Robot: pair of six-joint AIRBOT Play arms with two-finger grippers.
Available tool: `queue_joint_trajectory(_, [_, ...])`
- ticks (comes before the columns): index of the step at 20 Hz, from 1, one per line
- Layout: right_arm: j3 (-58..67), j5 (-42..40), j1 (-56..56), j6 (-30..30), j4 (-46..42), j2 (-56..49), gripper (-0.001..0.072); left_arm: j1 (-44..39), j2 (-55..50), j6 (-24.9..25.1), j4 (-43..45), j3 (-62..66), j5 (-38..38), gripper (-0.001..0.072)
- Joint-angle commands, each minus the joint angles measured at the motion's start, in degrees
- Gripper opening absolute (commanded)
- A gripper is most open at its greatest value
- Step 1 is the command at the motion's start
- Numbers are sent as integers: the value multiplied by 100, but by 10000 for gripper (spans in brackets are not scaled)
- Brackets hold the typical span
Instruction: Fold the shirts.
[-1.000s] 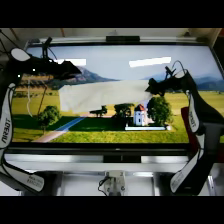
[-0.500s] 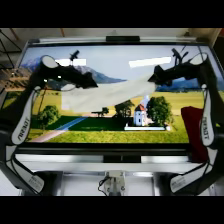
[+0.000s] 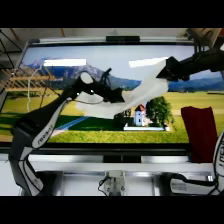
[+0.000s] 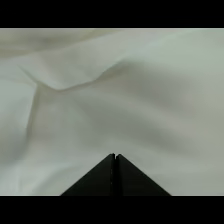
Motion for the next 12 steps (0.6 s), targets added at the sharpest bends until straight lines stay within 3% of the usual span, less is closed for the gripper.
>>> queue_joint_trajectory(1, [0, 203, 9, 103, -35, 345, 54, -726, -304, -466, -28, -9, 839, 25])
queue_joint_trajectory(4, [0, 358, 4, 136, -33, 466, 55, -1003, -457, -413, -24, -7, 1226, 25])
queue_joint_trajectory(7, [0, 363, 81, 197, -79, 470, 55, -658, -192, -66, 74, -4, 1165, 23])
queue_joint_trajectory(12, [0, -678, 949, 181, -411, 234, 54, 756, 1108, -52, 1853, -4, 50, 23])
